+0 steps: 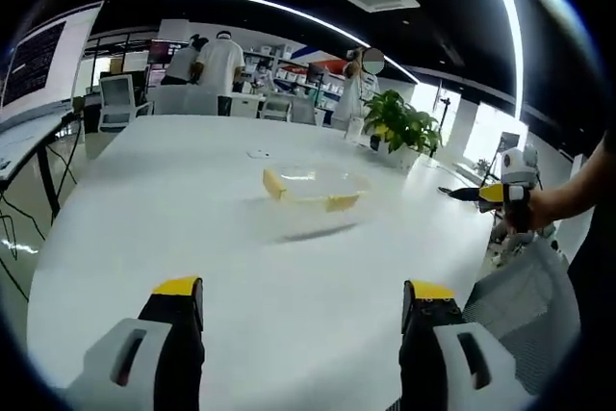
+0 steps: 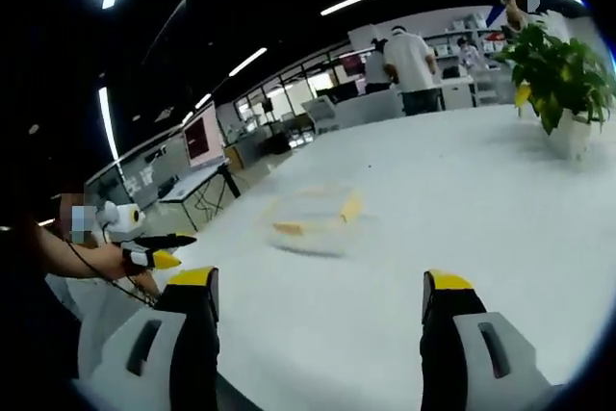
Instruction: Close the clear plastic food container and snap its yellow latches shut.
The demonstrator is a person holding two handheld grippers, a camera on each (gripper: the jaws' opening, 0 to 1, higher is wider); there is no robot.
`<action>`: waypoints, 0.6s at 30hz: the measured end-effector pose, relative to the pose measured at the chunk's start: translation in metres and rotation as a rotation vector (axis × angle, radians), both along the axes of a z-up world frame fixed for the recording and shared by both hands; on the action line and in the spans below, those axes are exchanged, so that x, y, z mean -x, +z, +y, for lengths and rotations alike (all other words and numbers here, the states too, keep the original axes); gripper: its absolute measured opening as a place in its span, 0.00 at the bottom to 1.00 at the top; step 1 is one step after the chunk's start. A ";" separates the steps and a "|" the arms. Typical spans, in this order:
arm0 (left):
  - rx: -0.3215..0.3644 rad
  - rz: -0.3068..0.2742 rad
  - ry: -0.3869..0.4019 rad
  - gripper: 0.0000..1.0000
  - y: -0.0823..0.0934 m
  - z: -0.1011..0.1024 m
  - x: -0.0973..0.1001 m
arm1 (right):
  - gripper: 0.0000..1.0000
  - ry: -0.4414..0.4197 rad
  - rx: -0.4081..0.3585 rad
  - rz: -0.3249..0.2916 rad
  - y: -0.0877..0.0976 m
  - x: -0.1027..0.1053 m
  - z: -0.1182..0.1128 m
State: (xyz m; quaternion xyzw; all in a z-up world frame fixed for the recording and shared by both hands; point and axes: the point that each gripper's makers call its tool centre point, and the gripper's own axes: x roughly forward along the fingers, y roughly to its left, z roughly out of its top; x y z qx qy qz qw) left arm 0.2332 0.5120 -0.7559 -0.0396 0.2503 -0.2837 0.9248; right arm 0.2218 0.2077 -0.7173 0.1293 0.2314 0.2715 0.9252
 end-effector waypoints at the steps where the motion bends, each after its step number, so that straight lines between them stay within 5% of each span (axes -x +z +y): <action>1: -0.005 0.003 -0.001 0.81 -0.001 0.000 0.002 | 0.85 -0.002 -0.004 0.002 0.000 0.002 0.000; 8: 0.027 0.026 0.043 0.80 -0.001 0.009 0.022 | 0.84 -0.007 -0.030 0.018 -0.004 0.026 0.010; 18: 0.104 0.027 0.083 0.76 0.008 -0.007 0.042 | 0.82 -0.050 -0.053 0.015 -0.003 0.030 0.001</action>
